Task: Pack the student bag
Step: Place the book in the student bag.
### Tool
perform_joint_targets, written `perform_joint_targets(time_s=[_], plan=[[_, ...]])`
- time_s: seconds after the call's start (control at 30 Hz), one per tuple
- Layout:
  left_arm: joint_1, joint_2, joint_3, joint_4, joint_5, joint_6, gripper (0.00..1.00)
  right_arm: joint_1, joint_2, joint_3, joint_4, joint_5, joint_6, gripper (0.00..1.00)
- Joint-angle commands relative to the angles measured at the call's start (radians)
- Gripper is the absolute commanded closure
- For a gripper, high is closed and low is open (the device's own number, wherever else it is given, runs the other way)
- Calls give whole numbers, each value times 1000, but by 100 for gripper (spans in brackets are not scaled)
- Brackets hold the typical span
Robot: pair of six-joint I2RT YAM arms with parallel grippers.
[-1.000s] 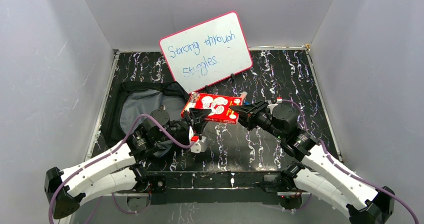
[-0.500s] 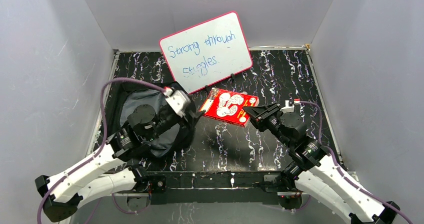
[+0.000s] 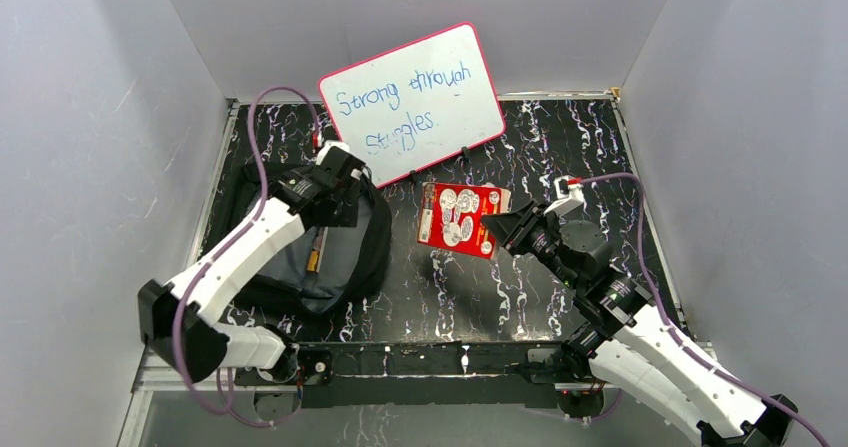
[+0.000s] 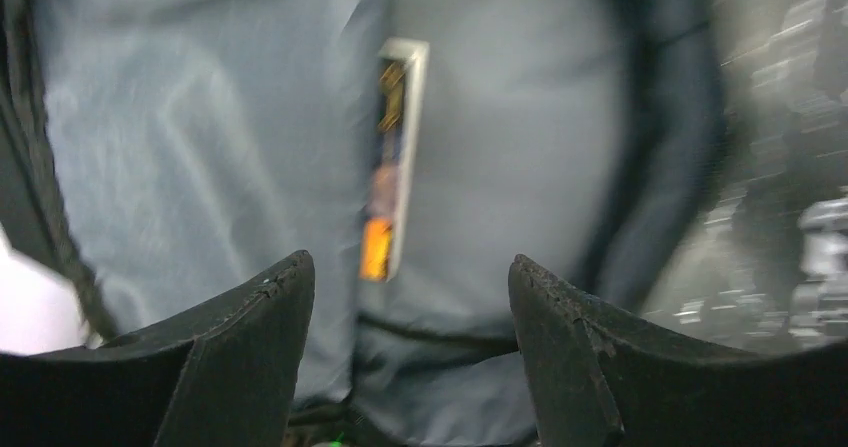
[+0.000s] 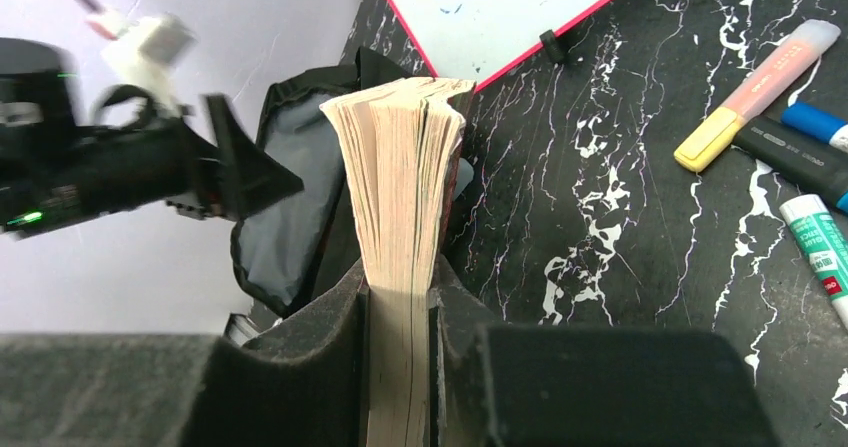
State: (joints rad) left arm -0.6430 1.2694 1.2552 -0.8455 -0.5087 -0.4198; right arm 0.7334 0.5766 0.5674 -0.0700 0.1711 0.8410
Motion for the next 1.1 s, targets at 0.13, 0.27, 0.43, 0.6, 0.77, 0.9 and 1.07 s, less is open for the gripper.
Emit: perform_joint_targets(time_s=[0.13,0.27,0.43,0.6,0.77,0.9,1.07], plan=[[104,74,-43,-236,-101,-23,32,-1,-24,21,149,-86,-16,100],[105,138,-74,-193,-152,7,32,-1,-45,4,150,-97,-5,100],[105,153,-127,-90,-144,75,32,-1,-59,2,139,-96,-12,100],[105,177,-172,-29,-197,137,32,-2,-65,-9,137,-98,-16,100],[105,221,-192,-11,-276,175,32,-2,-70,-29,154,-116,-17,100],[104,249,-198,2,-298,182,32,-2,-77,-47,175,-122,-14,100],[103,284,-203,24,-301,191,34,-1,-90,-54,175,-125,-12,100]])
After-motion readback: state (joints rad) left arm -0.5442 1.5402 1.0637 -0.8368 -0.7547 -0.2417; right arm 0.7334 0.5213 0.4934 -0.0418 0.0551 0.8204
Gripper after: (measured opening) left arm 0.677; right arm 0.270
